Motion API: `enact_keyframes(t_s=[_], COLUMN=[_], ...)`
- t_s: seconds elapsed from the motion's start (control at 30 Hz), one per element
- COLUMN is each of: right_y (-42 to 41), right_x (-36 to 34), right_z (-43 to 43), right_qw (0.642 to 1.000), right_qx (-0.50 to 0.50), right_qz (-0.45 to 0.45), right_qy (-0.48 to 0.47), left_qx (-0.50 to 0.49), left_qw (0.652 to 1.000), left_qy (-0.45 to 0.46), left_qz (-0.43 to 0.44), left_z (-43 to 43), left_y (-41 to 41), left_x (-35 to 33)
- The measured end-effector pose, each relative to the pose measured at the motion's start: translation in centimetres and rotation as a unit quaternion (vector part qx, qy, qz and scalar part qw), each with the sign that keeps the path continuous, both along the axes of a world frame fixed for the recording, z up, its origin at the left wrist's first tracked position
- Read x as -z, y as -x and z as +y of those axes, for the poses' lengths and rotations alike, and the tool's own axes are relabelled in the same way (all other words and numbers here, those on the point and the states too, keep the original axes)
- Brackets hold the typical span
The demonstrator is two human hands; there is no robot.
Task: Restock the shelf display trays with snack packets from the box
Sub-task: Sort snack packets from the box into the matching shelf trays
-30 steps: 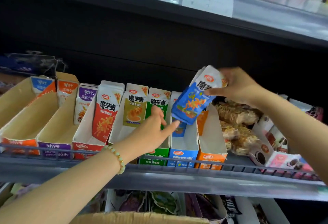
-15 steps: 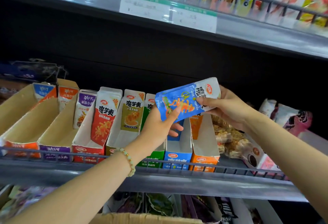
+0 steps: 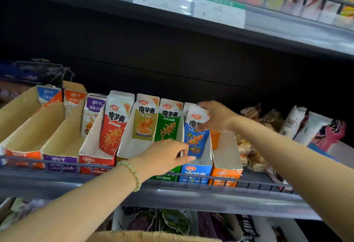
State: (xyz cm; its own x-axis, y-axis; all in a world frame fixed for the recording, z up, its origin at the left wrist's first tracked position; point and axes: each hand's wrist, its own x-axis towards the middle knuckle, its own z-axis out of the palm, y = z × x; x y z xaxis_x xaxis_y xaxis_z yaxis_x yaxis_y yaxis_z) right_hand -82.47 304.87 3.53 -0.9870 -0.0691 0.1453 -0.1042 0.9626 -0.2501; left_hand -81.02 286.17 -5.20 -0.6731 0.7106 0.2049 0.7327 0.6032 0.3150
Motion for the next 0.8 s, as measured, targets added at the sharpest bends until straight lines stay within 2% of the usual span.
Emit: enact_keyframes(t_s=[0.1,0.17,0.27,0.33,0.43,0.6,0.8], right_y=[1.1,1.6,2.0,2.2,2.6,2.2,-2.1], right_x=[1.6,1.9,2.3,2.9,3.6,3.6,3.2], right_z=[-0.4,-0.1,0.5,0.6,0.7,0.8,0.6], right_qw=[0.999,0.997,0.985,0.984,0.991,0.991,0.993], right_qx=[-0.025,-0.032,-0.049,-0.065,-0.071,-0.063,-0.066], right_qz=[0.010,0.064,0.141,0.135,0.093,0.103,0.102], right_qy=[-0.045,-0.027,-0.090,-0.098,-0.059,-0.065,0.003], left_qx=[-0.003,-0.003,-0.002,0.000,0.003,-0.002,-0.038], left_qw=[1.000,1.000,1.000,1.000,1.000,1.000,0.996], left_qy=[-0.002,-0.009,-0.015,-0.016,-0.020,-0.020,0.002], left_qz=[0.003,0.000,-0.009,-0.005,-0.005,-0.002,0.079], left_z=[0.0,0.1,0.1,0.1,0.1,0.0,-0.6], left_y=[0.1,0.1,0.2,0.3,0.4,0.1,-1.6], left_x=[0.2,0.3,0.3,0.3,0.4,0.4,-0.2])
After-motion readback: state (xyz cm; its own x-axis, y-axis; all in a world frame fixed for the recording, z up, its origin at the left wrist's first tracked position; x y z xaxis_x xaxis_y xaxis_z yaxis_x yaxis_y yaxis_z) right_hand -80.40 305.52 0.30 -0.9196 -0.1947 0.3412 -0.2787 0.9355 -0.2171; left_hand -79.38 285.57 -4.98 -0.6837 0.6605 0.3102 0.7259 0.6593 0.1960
